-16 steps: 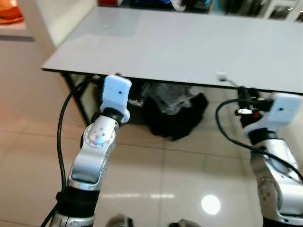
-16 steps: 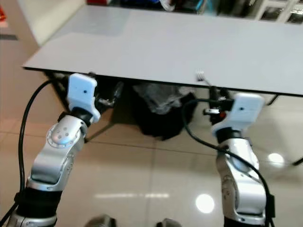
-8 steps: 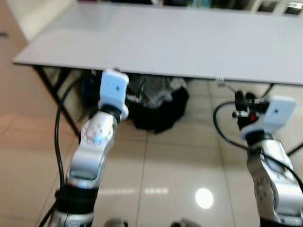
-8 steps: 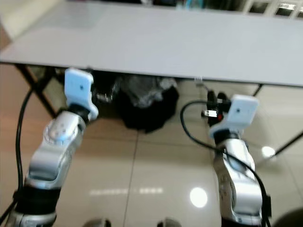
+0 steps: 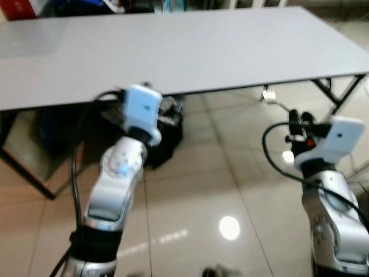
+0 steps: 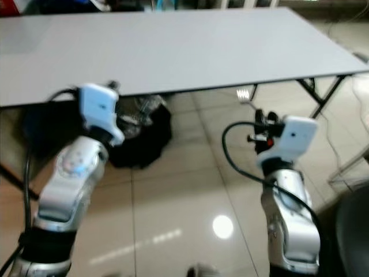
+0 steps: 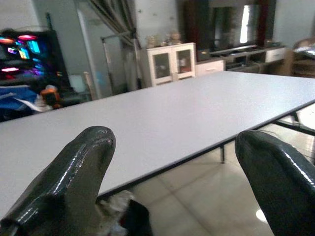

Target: Setting the table

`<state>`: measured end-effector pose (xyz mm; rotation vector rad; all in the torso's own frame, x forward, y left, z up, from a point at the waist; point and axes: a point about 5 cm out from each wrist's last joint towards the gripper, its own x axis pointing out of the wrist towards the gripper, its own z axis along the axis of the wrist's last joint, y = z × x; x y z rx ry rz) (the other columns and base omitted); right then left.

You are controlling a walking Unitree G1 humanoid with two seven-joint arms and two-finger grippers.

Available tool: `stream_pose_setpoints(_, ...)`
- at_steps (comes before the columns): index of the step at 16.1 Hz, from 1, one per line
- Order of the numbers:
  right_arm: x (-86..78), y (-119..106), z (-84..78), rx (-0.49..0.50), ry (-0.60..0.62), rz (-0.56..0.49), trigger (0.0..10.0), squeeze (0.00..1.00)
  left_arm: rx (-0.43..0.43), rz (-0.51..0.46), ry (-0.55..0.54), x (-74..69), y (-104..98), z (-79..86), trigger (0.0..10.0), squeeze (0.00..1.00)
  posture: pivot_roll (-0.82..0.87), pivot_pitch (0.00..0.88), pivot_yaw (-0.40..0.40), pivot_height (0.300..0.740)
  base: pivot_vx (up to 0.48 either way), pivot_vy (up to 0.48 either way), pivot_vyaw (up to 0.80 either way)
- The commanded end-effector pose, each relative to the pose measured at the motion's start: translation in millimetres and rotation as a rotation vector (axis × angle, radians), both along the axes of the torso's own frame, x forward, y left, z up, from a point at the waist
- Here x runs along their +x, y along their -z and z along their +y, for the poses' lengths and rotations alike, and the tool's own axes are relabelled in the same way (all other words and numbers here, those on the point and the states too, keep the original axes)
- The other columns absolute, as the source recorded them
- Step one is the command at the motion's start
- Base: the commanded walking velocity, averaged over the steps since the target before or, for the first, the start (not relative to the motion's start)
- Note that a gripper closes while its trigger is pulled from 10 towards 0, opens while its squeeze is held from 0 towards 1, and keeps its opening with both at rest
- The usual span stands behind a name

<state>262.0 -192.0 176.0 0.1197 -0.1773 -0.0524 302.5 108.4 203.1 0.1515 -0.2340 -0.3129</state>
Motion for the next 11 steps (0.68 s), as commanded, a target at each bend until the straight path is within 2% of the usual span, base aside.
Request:
stream_pose_setpoints(1,3.3,-7.3,10.8,0.005,-0.040,-0.037,10.0,0.00,0.007,-0.003,-0.038,0.7,-1.4,12.1,10.0,0.00,0.01,0.071,-0.003,0.740,0.416,0.000,0.00)
stream_pose_setpoints(11,3.5,-7.7,11.0,0.005,-0.042,-0.039,10.0,0.00,0.008,-0.003,-0.039,0.9,-1.5,12.5,10.0,0.00,0.01,0.071,-0.004,0.740,0.420,0.000,0.00)
